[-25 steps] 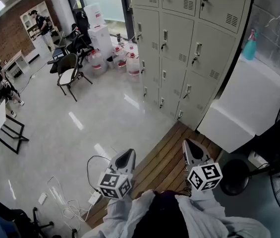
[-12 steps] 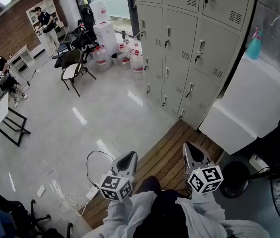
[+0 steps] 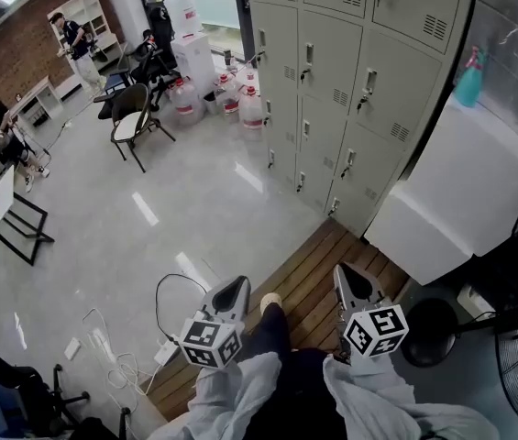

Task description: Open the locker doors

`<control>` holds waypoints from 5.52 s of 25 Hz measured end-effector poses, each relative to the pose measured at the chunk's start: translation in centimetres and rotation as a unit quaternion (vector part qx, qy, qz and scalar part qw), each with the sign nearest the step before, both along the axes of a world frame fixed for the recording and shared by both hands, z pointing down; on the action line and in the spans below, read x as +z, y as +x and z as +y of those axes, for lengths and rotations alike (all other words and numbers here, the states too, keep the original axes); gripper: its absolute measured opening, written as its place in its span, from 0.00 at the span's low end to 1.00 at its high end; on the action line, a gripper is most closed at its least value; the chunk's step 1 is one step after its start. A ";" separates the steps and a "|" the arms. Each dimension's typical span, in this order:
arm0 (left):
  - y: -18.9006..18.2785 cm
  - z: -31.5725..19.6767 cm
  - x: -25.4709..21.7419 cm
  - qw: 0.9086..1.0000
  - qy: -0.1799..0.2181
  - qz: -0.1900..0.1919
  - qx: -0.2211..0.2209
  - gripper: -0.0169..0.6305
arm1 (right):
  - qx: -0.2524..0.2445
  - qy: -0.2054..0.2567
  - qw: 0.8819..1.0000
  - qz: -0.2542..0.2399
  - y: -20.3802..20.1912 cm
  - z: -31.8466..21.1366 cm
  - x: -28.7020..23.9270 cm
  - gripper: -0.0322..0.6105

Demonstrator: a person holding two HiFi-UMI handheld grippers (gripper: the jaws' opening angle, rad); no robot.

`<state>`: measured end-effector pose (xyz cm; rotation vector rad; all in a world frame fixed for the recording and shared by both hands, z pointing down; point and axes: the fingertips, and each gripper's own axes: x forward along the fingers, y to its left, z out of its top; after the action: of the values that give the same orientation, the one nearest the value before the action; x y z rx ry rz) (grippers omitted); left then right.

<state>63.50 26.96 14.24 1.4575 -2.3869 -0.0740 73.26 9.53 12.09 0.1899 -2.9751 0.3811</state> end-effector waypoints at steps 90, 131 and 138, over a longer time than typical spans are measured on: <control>-49.2 -26.9 8.7 0.996 0.009 -0.004 -0.088 0.05 | -0.079 0.012 0.997 -0.018 -52.3 -28.7 8.3 0.18; -84.3 -32.1 12.7 0.999 0.033 -0.020 -0.013 0.05 | -0.015 0.038 0.997 -0.065 -86.4 -33.1 10.1 0.18; -91.1 -34.6 14.0 0.999 0.034 -0.025 -0.008 0.05 | 0.001 0.061 0.994 -0.093 -92.4 -36.2 8.9 0.18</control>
<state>-27.59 -7.67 28.24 1.4863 -2.4583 -0.1246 -19.10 -26.63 20.94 0.1795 -3.1842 0.2282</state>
